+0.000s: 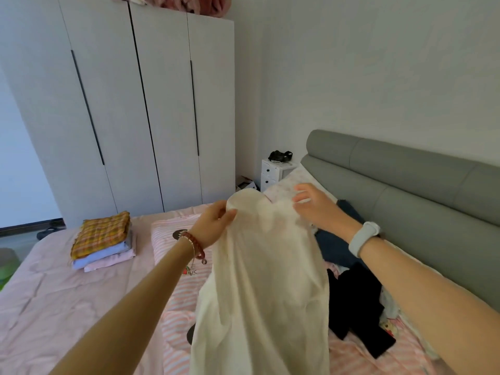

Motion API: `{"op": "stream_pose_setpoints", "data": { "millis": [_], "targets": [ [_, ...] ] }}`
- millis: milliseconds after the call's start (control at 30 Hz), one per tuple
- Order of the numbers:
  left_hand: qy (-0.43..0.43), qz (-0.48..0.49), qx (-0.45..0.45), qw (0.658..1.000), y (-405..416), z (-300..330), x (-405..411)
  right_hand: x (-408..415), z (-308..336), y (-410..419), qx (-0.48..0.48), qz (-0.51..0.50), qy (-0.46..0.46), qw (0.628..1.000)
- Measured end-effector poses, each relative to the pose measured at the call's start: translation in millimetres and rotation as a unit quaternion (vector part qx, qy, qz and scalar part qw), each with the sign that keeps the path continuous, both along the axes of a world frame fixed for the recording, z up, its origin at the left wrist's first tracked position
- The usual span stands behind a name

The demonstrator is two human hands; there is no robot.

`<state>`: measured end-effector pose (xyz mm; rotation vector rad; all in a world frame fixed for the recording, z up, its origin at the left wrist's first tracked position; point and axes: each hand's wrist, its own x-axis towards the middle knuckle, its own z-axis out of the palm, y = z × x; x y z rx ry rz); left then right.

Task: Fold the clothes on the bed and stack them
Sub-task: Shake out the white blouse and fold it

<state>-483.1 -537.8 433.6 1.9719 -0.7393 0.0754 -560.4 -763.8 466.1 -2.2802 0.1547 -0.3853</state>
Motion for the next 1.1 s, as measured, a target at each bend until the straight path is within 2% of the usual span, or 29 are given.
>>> {"op": "stream_pose_setpoints", "data": {
  "millis": [100,200,300,433,500,600,733,833,967,1100],
  "targets": [
    [-0.01,-0.054,-0.005,0.998,-7,22,-7,0,-10,23,0.039,0.138,-0.025,0.989],
    [0.017,-0.121,-0.047,0.991,-13,36,-18,4,-13,38,0.106,0.192,-0.011,0.976],
    [0.037,-0.134,-0.08,0.987,-11,39,-20,4,-11,42,0.166,0.193,-0.016,0.967],
    [0.099,-0.107,-0.055,0.988,3,24,-14,5,2,41,0.213,0.155,-0.056,0.963],
    [0.084,-0.092,-0.013,0.992,8,14,-11,7,13,40,0.17,0.118,-0.096,0.974],
    [-0.004,-0.059,0.086,0.995,10,1,-9,8,24,37,0.087,0.081,-0.135,0.984],
    [-0.063,0.021,0.193,0.979,11,-17,-4,7,32,25,0.036,0.005,-0.211,0.977],
    [-0.042,0.087,0.209,0.973,24,-30,5,1,41,6,-0.036,-0.049,-0.242,0.968],
    [-0.052,0.146,0.207,0.966,43,-30,12,-9,38,-19,-0.152,-0.106,-0.174,0.967],
    [-0.038,0.181,0.198,0.963,49,-2,14,-20,29,-28,-0.236,-0.162,-0.144,0.947]
  ]
}}
